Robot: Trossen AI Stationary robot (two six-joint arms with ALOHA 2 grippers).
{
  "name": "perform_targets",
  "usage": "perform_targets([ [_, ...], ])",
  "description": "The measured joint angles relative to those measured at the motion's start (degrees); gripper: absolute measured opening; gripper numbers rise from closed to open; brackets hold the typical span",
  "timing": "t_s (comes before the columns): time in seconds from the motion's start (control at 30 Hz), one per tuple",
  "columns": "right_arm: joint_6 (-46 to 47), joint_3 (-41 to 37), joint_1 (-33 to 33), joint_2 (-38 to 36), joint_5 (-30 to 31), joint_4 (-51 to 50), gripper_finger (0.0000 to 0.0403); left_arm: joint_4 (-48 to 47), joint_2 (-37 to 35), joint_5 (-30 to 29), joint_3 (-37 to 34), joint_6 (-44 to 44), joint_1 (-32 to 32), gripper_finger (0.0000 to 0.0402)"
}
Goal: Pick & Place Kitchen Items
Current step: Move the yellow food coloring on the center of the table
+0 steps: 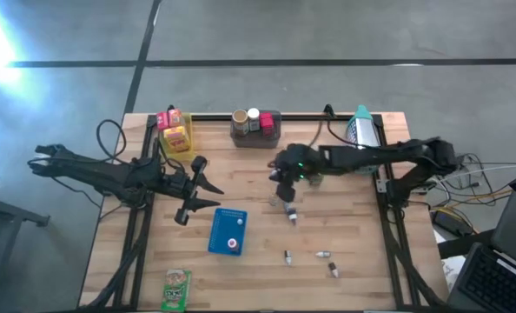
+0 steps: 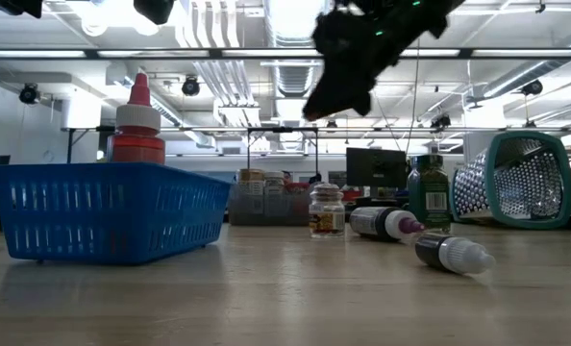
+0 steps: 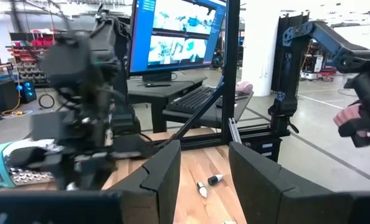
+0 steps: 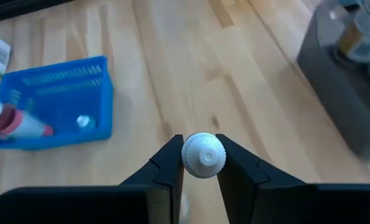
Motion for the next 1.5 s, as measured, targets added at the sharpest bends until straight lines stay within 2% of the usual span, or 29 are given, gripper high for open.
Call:
perform_targets([
  [0.17,-4.7,6.9,-3.0,8.6,-2.8,-0.2,0.0083,-0.4,-0.1,0.0,0.0,0.0,0.0,0.0144],
  [0.33,-7.6,12.4,-4.4,16.9,-3.4,-0.4,0.0069,-0.9,-0.1,0.0,0.0,0.0,0.0,0.0144],
  [0.67,-4.6,17.6,-4.8,28.7,-3.0,0.0,0.0084,-1.7,-0.2,0.0,0.0,-0.3,0.0,0.0144],
  [0.8,-3.5,18.4,-4.8,32.1,-2.9,1.0,0.0073,-2.0,-0.1,0.0,0.0,-0.3,0.1,0.0144],
  [0.97,-2.6,18.4,-4.8,34.1,-2.7,2.6,0.0069,-2.0,-0.2,0.0,0.0,-0.4,0.0,0.0144],
  [1.5,-2.5,18.1,-4.6,34.1,-2.9,2.7,0.0132,-2.0,-0.2,0.0,0.0,-0.4,0.0,0.0144],
])
